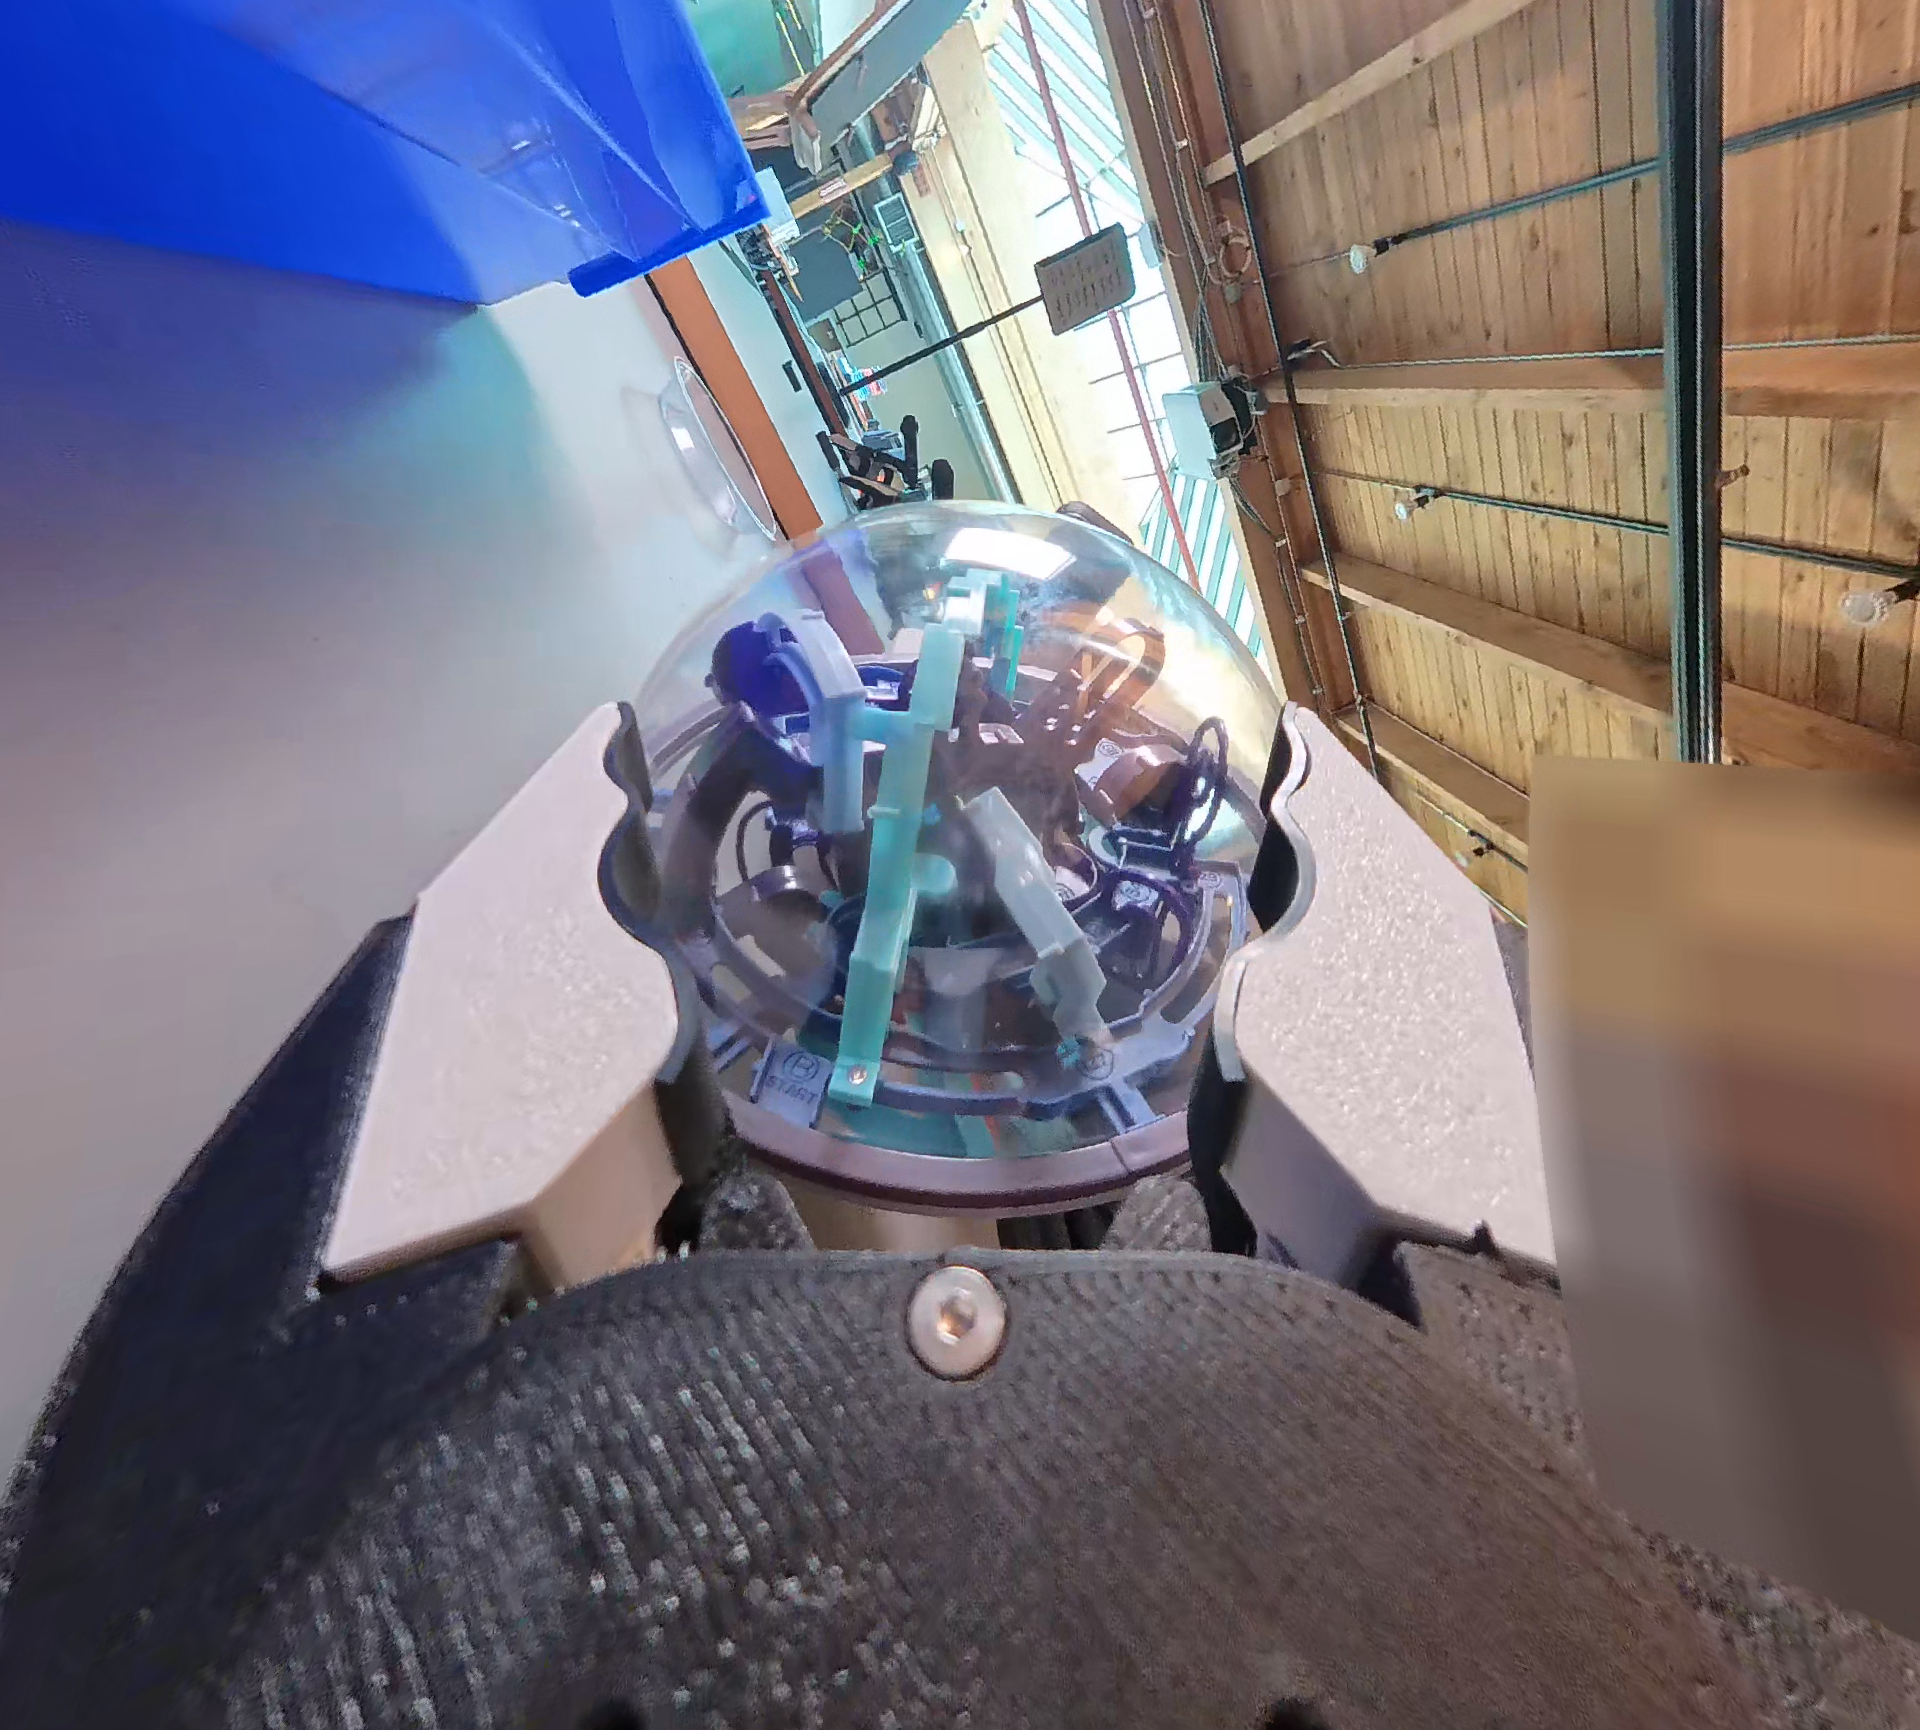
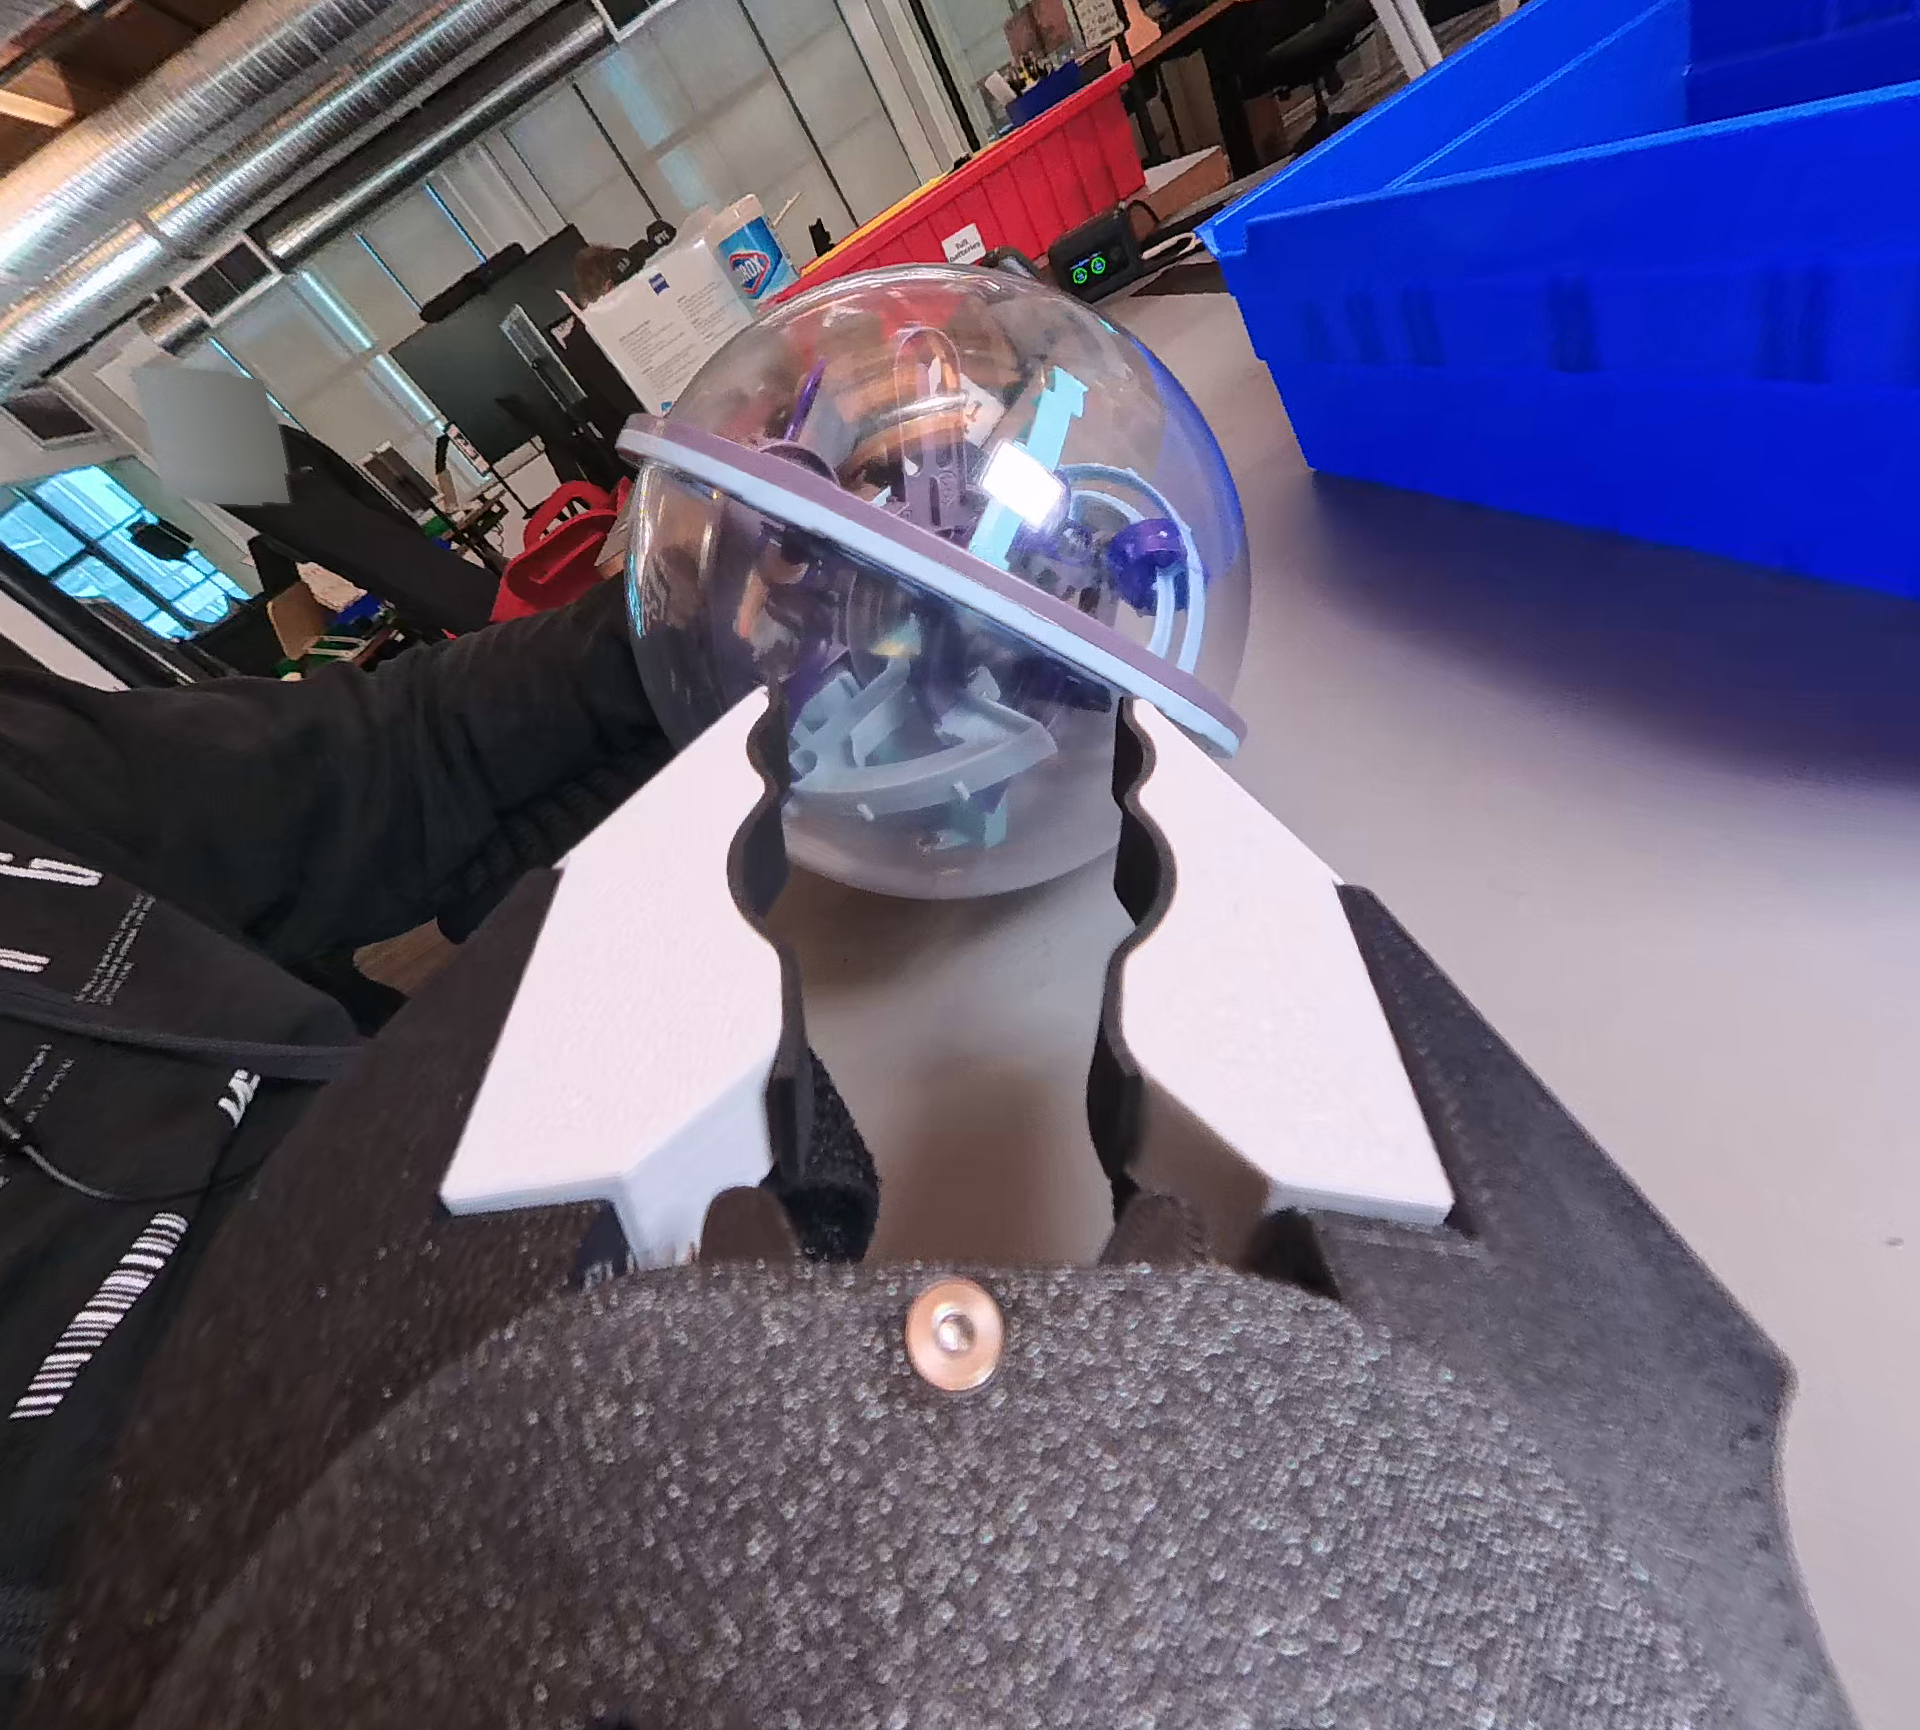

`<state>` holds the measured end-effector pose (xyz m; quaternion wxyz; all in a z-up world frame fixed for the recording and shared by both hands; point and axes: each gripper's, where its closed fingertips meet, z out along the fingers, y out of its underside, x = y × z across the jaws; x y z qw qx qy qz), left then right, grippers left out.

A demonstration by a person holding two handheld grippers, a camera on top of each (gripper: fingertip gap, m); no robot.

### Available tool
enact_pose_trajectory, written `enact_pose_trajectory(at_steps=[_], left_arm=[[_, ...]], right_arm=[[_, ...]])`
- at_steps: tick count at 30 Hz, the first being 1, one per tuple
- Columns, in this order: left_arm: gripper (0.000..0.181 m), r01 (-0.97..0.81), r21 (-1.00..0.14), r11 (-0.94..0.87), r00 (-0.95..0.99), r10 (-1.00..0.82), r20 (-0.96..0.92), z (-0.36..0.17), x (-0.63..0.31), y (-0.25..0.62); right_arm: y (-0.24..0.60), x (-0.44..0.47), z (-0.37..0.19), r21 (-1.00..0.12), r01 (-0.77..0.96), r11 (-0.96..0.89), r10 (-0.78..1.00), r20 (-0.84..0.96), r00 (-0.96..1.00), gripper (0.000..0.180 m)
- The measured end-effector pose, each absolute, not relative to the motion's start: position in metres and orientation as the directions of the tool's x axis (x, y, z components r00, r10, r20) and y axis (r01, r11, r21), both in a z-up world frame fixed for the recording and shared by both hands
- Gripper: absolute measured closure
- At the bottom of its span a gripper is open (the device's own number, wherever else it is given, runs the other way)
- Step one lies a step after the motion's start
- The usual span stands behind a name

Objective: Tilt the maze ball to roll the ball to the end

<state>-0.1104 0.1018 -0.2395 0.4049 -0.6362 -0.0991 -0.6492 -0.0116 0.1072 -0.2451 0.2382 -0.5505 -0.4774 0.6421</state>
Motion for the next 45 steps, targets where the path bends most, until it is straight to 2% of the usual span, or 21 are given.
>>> enact_pose_trajectory(at_steps=[5, 10, 12, 15, 18, 20, 24, 30, 33, 37, 43, 45], left_arm=[[0.065, 0.649, -0.403, -0.646, 0.149, -0.411, 0.899, -0.239, -0.112, 0.099], [0.069, 0.641, -0.469, -0.608, 0.21, -0.449, 0.868, -0.236, -0.12, 0.095], [0.062, 0.603, -0.595, -0.531, 0.313, -0.529, 0.789, -0.226, -0.125, 0.093], [0.05, 0.449, -0.833, -0.323, 0.534, -0.65, 0.54, -0.203, -0.13, 0.089], [0.047, 0.248, -0.912, -0.328, 0.564, -0.716, 0.411, -0.208, -0.103, 0.079], [0.049, 0.222, -0.902, -0.369, 0.52, -0.738, 0.43, -0.215, -0.086, 0.075], [0.055, 0.344, -0.819, -0.458, 0.471, -0.671, 0.573, -0.217, -0.092, 0.087], [0.064, 0.487, -0.695, -0.529, 0.387, -0.582, 0.715, -0.22, -0.103, 0.096], [0.066, 0.515, -0.673, -0.532, 0.37, -0.57, 0.734, -0.22, -0.105, 0.098], [0.067, 0.519, -0.671, -0.53, 0.367, -0.571, 0.734, -0.22, -0.106, 0.098], [0.067, 0.525, -0.668, -0.527, 0.365, -0.57, 0.736, -0.22, -0.105, 0.099], [0.067, 0.541, -0.656, -0.527, 0.356, -0.563, 0.746, -0.219, -0.104, 0.1]], right_arm=[[0.108, -0.008, -0.249, -0.924, 0.225, -0.308, 0.898, -0.361, -0.254, 0.116], [0.088, 0.002, -0.263, -0.963, 0.267, 0.043, 0.961, -0.034, -0.276, 0.107], [0.08, 0.003, -0.267, -0.956, 0.264, 0.128, 0.957, 0.05, -0.284, 0.103], [0.08, -0.002, -0.268, -0.956, 0.266, 0.121, 0.962, 0.048, -0.268, 0.1], [0.084, -0.007, -0.272, -0.957, 0.274, 0.092, 0.967, 0.019, -0.256, 0.101], [0.083, -0.008, -0.273, -0.957, 0.286, 0.054, 0.963, -0.025, -0.268, 0.103], [0.086, -0.009, -0.263, -0.968, 0.246, -0.049, 0.959, -0.115, -0.26, 0.115], [0.09, -0.01, -0.26, -0.957, 0.249, -0.148, 0.943, -0.212, -0.256, 0.114], [0.089, -0.01, -0.262, -0.96, 0.255, -0.119, 0.947, -0.187, -0.262, 0.111], [0.081, -0.01, -0.273, -0.952, 0.306, -0.028, 0.95, -0.12, -0.288, 0.098], [0.086, -0.02, -0.282, -0.936, 0.328, 0.131, 0.975, 0.061, -0.215, 0.091], [0.084, -0.024, -0.282, -0.934, 0.328, 0.138, 0.976, 0.073, -0.204, 0.087]])
